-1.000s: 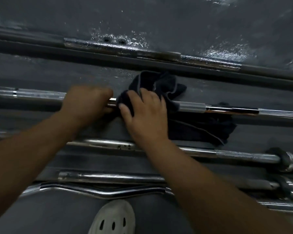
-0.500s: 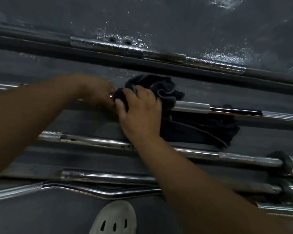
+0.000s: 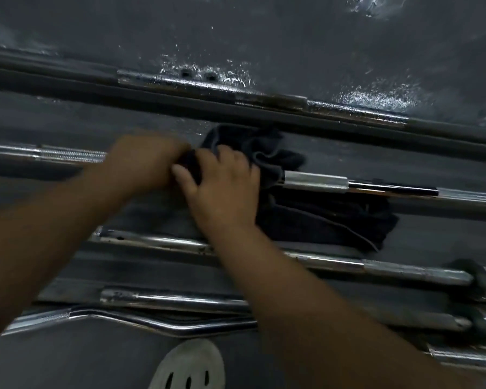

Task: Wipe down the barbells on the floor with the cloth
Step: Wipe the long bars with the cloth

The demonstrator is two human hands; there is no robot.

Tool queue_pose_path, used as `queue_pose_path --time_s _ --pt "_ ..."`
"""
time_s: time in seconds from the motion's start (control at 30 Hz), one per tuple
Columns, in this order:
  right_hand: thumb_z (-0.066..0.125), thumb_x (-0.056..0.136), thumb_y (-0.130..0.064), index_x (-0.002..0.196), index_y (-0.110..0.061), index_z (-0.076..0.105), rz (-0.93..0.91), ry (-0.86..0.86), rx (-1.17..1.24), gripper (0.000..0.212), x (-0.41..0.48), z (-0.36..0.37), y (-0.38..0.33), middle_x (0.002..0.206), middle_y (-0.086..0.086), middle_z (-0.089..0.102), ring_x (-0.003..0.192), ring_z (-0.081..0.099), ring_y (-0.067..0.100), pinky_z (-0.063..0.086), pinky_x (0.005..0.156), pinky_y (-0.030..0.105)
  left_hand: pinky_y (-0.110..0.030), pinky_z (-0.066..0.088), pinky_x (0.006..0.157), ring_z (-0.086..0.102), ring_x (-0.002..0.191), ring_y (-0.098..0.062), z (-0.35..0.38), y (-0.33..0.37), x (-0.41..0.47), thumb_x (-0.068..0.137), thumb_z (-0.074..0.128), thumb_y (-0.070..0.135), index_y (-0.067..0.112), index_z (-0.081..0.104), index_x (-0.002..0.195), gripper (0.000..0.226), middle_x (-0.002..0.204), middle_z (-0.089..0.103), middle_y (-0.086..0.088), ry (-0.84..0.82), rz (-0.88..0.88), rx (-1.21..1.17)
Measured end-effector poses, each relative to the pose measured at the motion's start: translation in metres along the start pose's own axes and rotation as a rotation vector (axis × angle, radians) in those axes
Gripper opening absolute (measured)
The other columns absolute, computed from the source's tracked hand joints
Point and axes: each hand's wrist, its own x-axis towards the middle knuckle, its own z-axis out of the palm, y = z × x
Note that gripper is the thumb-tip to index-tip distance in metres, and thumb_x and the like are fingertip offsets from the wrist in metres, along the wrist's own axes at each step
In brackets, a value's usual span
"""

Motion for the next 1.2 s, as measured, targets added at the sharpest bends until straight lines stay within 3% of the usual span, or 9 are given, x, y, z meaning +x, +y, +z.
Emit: queue_pose_path --time_s 0.1,0.23,0.33,0.43,0.57,0.63,0.8,1.0,1.2 --pt "0.057 0.089 -0.051 0.118 -0.026 0.066 -0.178 -0.005 -0.005 0.04 -0.007 -0.007 0.046 0.117 0.006 0.064 0.105 0.057 0.03 0.04 0.092 0.043 -0.032 0.048 0.067 0.067 0.084 -0.028 0.013 0.008 -0.012 0.077 0.066 0.059 0.026 0.061 0.098 0.039 0.092 0.07 -0.002 0.105 -0.004 0.016" --pt "0.056 0.088 -0.045 0.116 -0.017 0.066 -0.066 0.037 -0.183 0.041 -0.017 -0.05 0.176 0.117 0.014 0.065 0.105 0.06 0.036 0.045 0.091 0.047 -0.029 0.048 0.071 0.062 0.076 -0.012 -0.022 -0.003 0.017 0.071 0.069 0.068 0.025 0.064 0.081 0.045 0.081 0.067 0.006 -0.504 0.077 -0.244" --pt "0.048 0.089 -0.045 0.111 -0.014 0.068 0.178 0.078 -0.19 0.042 -0.015 -0.072 0.219 0.11 0.018 0.065 0.103 0.059 0.039 0.044 0.092 0.051 -0.032 0.048 0.067 0.062 0.076 -0.023 -0.001 -0.002 0.004 0.073 0.066 0.071 0.024 0.06 0.083 0.048 0.079 0.064 0.003 -0.107 0.002 -0.09" --pt "0.045 0.091 -0.052 0.094 -0.021 0.07 0.214 0.109 -0.192 0.039 -0.007 -0.04 0.136 0.097 0.008 0.067 0.095 0.059 0.032 0.041 0.084 0.044 -0.031 0.044 0.058 0.066 0.074 -0.032 0.025 0.011 -0.022 0.073 0.066 0.066 0.021 0.059 0.081 0.047 0.079 0.067 -0.006 0.269 0.018 0.072" --pt "0.045 0.091 -0.053 0.115 -0.029 0.068 -0.069 0.004 0.035 0.041 -0.008 0.009 0.001 0.123 0.001 0.063 0.112 0.054 0.025 0.037 0.095 0.044 -0.035 0.051 0.073 0.064 0.08 -0.025 -0.009 -0.006 0.012 0.071 0.061 0.062 0.028 0.059 0.076 0.034 0.09 0.071 -0.005 -0.313 0.032 -0.232" --pt "0.048 0.092 -0.05 0.121 -0.028 0.065 -0.154 -0.027 0.034 0.04 -0.003 0.002 0.011 0.124 0.003 0.062 0.113 0.055 0.027 0.038 0.095 0.044 -0.034 0.051 0.076 0.065 0.081 -0.022 -0.015 -0.007 0.015 0.071 0.07 0.054 0.026 0.063 0.081 0.031 0.09 0.071 -0.002 -0.375 0.021 -0.28" --pt "0.053 0.091 -0.046 0.119 -0.021 0.066 -0.069 -0.008 -0.152 0.04 -0.02 -0.052 0.168 0.12 0.011 0.065 0.107 0.06 0.034 0.044 0.094 0.045 -0.038 0.047 0.064 0.065 0.077 -0.035 0.025 0.013 -0.033 0.07 0.081 0.042 0.019 0.061 0.085 0.034 0.082 0.067 -0.011 0.345 0.023 0.029" --pt "0.043 0.092 -0.051 0.106 -0.024 0.071 0.156 0.072 -0.178 0.042 -0.005 -0.023 0.09 0.108 0.009 0.067 0.102 0.058 0.032 0.039 0.091 0.045 -0.031 0.046 0.071 0.061 0.079 -0.02 -0.014 -0.002 0.014 0.072 0.065 0.074 0.022 0.065 0.089 0.054 0.082 0.064 0.002 -0.39 0.076 -0.166" --pt "0.05 0.094 -0.052 0.13 -0.026 0.063 -0.246 -0.085 -0.017 0.046 -0.024 -0.02 0.06 0.138 0.009 0.057 0.125 0.052 0.029 0.036 0.108 0.047 -0.036 0.047 0.065 0.065 0.076 -0.035 0.025 0.01 -0.028 0.069 0.077 0.053 0.021 0.061 0.086 0.04 0.082 0.068 -0.013 0.335 0.02 0.055"
